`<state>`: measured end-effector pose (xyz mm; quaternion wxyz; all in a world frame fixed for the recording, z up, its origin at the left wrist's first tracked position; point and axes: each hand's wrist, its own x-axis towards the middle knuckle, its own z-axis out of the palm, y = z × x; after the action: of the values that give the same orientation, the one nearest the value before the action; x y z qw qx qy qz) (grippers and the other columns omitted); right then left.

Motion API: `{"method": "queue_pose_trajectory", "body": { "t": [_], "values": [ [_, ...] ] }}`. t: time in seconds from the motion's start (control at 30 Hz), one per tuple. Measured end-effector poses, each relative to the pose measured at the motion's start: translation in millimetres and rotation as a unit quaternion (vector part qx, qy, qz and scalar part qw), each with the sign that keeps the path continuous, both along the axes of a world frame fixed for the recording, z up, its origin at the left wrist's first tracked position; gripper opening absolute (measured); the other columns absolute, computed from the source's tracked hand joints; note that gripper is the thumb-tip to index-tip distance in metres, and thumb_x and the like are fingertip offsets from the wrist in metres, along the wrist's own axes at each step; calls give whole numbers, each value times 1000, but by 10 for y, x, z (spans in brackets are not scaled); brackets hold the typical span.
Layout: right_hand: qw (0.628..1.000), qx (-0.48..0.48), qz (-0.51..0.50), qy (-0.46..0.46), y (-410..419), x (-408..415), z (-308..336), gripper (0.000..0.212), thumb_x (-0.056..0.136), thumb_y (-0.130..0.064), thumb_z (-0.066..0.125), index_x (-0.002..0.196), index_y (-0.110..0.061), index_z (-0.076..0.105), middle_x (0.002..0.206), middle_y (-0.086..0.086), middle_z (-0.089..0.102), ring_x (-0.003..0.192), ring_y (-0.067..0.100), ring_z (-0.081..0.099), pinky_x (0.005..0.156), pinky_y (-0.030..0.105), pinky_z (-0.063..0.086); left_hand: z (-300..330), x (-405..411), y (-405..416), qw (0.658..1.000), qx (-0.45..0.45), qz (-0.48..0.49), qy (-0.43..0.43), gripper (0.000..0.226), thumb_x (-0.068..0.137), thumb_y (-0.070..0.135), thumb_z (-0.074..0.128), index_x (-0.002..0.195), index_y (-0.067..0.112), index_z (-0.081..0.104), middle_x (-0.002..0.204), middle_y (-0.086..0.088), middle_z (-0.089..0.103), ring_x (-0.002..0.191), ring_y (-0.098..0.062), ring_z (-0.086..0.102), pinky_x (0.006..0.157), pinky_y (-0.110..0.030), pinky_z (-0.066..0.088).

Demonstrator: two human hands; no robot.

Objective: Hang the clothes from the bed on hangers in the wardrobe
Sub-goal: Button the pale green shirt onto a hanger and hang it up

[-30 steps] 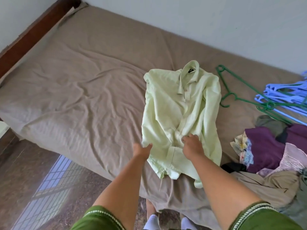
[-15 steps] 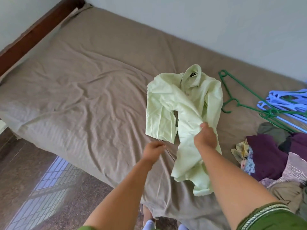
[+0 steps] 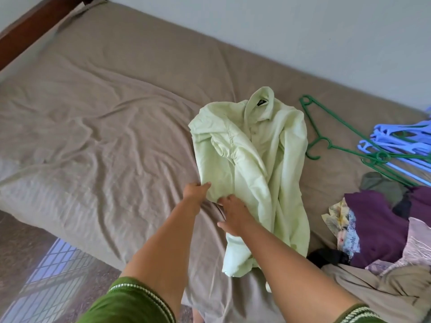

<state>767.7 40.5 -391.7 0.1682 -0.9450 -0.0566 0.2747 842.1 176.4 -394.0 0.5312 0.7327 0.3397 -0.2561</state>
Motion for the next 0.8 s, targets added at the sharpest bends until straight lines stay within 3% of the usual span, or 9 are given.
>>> {"method": "queue_pose_trajectory", "body": {
  "t": [0.13,0.23,0.3,0.37,0.43,0.5,0.57,0.67,0.8],
  "values": [
    [988,90,-122,-7,73,196,263,90,72,-42,79,139,-10,29,133,5,37,123,24,37,103,31,35,556,-179,-202,987,86,-115,-71,19,86,24,59,83,7,66,74,-6,64,78,-26,61,67,-32,47],
    [977,132,-166,9,227,177,686,38,99,-28,39,135,-17,49,129,1,55,123,19,52,100,22,36,1154,-427,-364,966,170,-146,-132,28,84,29,56,65,10,52,58,0,51,68,-24,53,68,-32,43],
    [920,245,-304,40,342,107,1182,37,102,-38,28,113,-23,60,116,5,64,109,22,62,100,32,46,1632,-545,-355,957,193,-123,-176,32,85,33,57,60,15,47,57,3,46,73,-22,48,83,-33,39],
    [879,309,-342,121,398,17,1383,29,99,-28,47,122,-13,57,119,14,64,110,31,62,96,45,50,1972,-643,-300,947,204,-121,-219,34,88,49,58,66,23,57,70,12,54,89,-10,40,89,-33,25],
    [800,398,-421,156,407,-43,1665,36,90,-24,58,125,-14,58,105,8,70,93,23,68,77,35,57,2139,-654,-152,936,215,-132,-245,39,84,69,51,80,32,65,94,18,58,104,-9,38,93,-35,23],
    [710,484,-479,179,374,-156,2306,26,85,-9,51,106,-8,65,84,9,69,69,21,67,54,25,52,2486,-730,94,932,226,-184,-216,53,77,80,46,100,35,64,113,12,56,117,-17,42,103,-41,29],
    [654,517,-515,198,278,-163,2649,25,84,-3,42,93,-7,65,77,12,66,68,26,63,58,30,52,2702,-786,242,952,144,-217,-162,72,64,87,50,105,29,65,112,5,63,112,-18,55,100,-43,44],
    [653,528,-508,191,151,-190,3082,27,85,-3,41,95,-5,65,83,13,66,76,28,62,73,38,52,3031,-907,290,966,-52,-204,-150,52,72,56,74,107,18,70,102,-2,73,94,-17,69,87,-43,56],
    [698,492,-502,136,67,-287,3390,40,85,-4,61,125,1,55,107,17,66,87,30,66,68,38,56,3380,-978,230,949,10,-231,-214,23,91,31,63,105,13,70,98,-6,72,95,-26,68,85,-40,55]
  ]
}}
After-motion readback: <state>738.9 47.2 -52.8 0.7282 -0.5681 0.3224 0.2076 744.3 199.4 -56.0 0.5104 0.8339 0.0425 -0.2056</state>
